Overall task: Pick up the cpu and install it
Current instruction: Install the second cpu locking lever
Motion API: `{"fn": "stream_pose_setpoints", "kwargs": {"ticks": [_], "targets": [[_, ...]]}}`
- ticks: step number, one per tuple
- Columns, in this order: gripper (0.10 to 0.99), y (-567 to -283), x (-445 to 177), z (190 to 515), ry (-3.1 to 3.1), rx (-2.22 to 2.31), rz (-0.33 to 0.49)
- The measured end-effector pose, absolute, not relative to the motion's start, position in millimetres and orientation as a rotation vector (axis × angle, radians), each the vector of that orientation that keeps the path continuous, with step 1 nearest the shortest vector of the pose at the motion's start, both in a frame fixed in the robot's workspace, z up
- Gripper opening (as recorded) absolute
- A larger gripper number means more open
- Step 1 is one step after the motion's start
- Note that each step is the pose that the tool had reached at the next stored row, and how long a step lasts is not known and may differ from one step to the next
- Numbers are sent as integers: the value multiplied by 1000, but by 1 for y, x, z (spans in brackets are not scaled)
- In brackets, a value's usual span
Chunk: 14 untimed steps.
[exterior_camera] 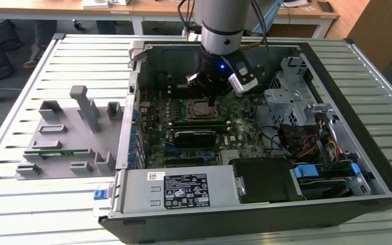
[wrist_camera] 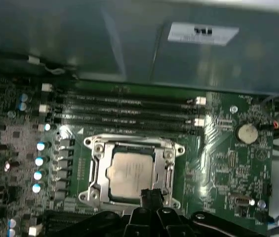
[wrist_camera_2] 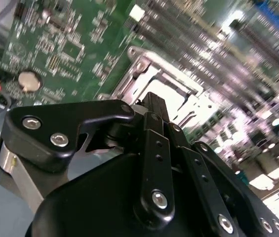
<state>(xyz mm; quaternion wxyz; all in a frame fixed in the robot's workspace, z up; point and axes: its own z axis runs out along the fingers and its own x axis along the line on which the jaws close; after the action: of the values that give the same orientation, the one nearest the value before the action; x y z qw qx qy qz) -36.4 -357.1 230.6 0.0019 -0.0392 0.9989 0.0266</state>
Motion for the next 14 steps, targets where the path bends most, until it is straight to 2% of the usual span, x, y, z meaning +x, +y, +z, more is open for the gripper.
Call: {"fn": "stream_pose_setpoints", "kwargs": {"ticks": [14], "targets": [[106, -377, -33, 232, 3174, -123, 87]]}}
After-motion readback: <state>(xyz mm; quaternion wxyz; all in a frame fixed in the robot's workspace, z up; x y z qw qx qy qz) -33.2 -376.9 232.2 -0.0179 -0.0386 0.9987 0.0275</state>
